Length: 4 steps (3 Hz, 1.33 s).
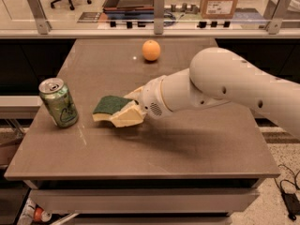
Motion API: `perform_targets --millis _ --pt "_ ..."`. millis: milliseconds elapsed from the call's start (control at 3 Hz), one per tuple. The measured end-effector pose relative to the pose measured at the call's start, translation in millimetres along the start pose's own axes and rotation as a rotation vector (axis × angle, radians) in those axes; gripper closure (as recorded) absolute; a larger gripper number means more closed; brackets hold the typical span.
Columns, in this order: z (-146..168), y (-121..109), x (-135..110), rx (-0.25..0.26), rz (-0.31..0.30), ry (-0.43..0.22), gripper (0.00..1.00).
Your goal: Move sponge near green can
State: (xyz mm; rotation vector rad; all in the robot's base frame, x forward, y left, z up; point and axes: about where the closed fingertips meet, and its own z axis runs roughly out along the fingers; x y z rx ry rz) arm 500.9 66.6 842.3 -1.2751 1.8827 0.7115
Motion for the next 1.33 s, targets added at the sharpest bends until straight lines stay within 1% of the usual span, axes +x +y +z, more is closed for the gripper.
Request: perform_targets --millis 1000,1333 --pt "0.9 5.2 -4.8 -0.003 -0.013 0.002 0.14" --pt "1.2 6.9 -6.4 -0.004 -0.017 0.002 0.0"
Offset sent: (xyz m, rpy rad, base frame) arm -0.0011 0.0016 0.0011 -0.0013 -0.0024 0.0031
